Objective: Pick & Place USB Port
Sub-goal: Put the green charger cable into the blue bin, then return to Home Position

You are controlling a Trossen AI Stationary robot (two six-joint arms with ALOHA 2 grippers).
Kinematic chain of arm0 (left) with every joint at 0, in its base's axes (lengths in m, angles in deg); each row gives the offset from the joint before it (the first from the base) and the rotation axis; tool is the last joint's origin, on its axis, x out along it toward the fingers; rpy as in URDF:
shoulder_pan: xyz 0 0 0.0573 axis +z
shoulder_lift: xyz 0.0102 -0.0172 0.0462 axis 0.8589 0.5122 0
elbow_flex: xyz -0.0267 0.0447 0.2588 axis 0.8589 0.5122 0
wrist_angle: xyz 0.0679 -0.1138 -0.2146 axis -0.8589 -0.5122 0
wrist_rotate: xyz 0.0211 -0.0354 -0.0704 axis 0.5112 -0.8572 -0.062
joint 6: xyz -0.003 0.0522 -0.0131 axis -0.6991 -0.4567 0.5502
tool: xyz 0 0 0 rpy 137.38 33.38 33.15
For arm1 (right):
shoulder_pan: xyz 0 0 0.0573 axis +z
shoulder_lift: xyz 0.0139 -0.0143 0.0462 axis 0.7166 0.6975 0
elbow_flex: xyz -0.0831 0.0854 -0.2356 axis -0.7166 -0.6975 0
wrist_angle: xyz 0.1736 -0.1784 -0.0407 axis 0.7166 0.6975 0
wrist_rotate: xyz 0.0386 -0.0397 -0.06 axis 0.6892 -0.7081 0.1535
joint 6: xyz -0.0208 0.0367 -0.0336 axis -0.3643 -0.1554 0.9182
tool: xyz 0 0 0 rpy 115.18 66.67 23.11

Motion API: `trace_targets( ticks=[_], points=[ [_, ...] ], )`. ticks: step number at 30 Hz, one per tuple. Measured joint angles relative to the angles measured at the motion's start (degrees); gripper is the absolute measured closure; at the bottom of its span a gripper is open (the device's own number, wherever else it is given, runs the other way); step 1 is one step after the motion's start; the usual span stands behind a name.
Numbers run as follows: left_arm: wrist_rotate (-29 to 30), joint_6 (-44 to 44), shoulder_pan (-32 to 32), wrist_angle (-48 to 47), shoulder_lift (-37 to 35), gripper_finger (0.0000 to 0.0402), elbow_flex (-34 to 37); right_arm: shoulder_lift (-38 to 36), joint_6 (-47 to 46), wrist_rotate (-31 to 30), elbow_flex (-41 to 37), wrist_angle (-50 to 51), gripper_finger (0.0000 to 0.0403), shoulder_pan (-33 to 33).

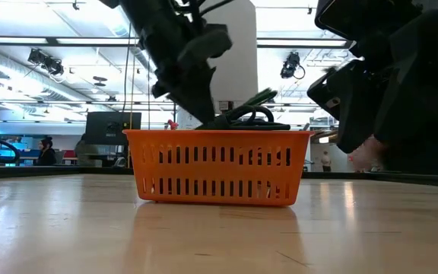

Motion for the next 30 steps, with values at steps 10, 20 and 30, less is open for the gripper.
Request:
trace_targets(
  ticks=[10, 20, 30],
  points=[
    [-1.26, 1.23, 0.71, -1.76, 2.69, 0.0389, -0.02, 0.02, 0.15, -0.35, 0.00, 0.15, 0.0257, 0.00],
    [0.30, 0.13, 0.89, -0.19, 2.90, 0.0304, -0.72, 0.02, 0.17, -0.59, 0.00, 0.22, 0.0257, 0.00],
    [-0.40, -7.95, 0.87, 0.58, 2.24, 0.0270, -5.21, 0.02, 0.39, -1.15, 0.00, 0.10, 0.0257, 0.00]
  ],
)
